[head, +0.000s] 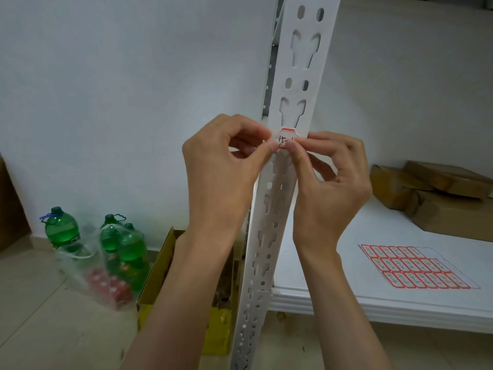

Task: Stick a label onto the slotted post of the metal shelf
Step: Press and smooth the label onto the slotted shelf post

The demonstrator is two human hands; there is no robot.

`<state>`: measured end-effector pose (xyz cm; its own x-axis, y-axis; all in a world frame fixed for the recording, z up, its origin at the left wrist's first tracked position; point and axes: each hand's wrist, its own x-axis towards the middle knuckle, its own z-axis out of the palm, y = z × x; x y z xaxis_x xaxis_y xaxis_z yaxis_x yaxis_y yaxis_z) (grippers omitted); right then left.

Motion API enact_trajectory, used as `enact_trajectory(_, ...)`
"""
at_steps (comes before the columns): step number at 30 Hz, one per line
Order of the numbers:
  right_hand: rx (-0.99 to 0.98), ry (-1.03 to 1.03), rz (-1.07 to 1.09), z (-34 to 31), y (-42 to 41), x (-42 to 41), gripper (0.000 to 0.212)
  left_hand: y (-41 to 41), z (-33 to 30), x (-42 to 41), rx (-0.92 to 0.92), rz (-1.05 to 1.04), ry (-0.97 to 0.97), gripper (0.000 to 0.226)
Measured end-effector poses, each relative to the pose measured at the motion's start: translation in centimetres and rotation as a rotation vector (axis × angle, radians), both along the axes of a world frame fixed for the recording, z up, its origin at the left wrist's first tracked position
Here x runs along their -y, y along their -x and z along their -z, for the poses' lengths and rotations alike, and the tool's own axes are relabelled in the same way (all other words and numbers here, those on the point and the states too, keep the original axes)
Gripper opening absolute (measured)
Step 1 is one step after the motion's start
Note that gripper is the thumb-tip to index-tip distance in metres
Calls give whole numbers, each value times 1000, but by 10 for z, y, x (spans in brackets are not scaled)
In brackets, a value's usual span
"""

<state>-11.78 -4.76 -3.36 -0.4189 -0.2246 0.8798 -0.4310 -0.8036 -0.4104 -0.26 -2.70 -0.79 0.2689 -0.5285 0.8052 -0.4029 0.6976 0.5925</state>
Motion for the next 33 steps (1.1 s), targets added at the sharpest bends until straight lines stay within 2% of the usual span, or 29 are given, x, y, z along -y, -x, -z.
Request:
enact_trajectory(5, 7, 26, 7, -2, -2, -2, 15, 5, 8, 8, 129, -135, 181, 19)
enact_trajectory(17, 46, 8, -27, -3, -1, -4, 12, 14, 10, 16, 92, -150, 321, 19)
enact_trajectory(25, 69, 2, -44, -4, -2, -6, 10, 26, 6, 9, 43, -118, 205, 11)
enact_trajectory(33, 89, -20, -75, -5, -1, -8, 10, 30, 7, 8, 142, -179, 190, 12)
